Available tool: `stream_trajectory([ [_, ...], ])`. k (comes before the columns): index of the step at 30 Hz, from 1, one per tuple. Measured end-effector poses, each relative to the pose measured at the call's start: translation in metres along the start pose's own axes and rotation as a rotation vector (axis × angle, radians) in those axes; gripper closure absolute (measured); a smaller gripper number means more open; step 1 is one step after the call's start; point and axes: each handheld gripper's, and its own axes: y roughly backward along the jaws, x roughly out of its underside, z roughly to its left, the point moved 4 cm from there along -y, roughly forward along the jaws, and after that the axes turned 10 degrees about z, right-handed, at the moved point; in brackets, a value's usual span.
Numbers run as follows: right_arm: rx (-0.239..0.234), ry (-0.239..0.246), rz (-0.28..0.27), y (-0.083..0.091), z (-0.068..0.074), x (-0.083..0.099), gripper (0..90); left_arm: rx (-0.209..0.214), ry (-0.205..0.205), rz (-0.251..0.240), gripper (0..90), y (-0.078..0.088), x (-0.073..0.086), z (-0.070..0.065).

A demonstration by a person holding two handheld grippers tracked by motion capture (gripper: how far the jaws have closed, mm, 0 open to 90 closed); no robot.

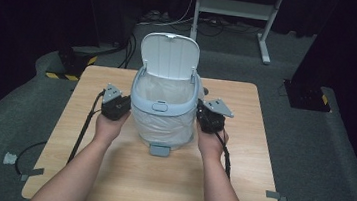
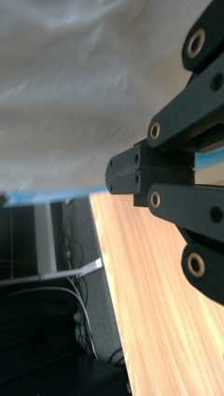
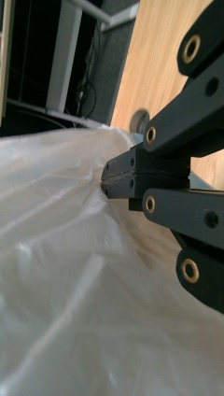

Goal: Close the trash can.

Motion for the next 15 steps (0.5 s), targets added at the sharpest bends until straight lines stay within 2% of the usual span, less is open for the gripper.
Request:
stream_trajectory([
  [1,-0.011,0.006,-0.002,-0.001,0.003,0.000,90.0,-0.015,-0.003,-0.002,89.6,0.000,0.000,-0.002],
  [3,-0.011,0.001,-0.013,-0.002,0.005,0.001,90.0,-0.005,0.016,-0.009,89.6,0.001,0.001,-0.002],
  [6,-0.019,-0.001,-0.027,-0.002,0.005,0.003,90.0,-0.017,0.001,-0.020,89.7,0.003,0.003,-0.004],
  [8,-0.022,-0.006,-0.031,-0.001,0.005,0.004,90.0,-0.013,0.012,-0.026,89.8,0.004,0.005,-0.006],
  [15,-0.017,0.003,-0.036,0.003,0.008,0.006,90.0,-0.028,-0.002,-0.032,89.9,0.012,0.009,-0.013],
])
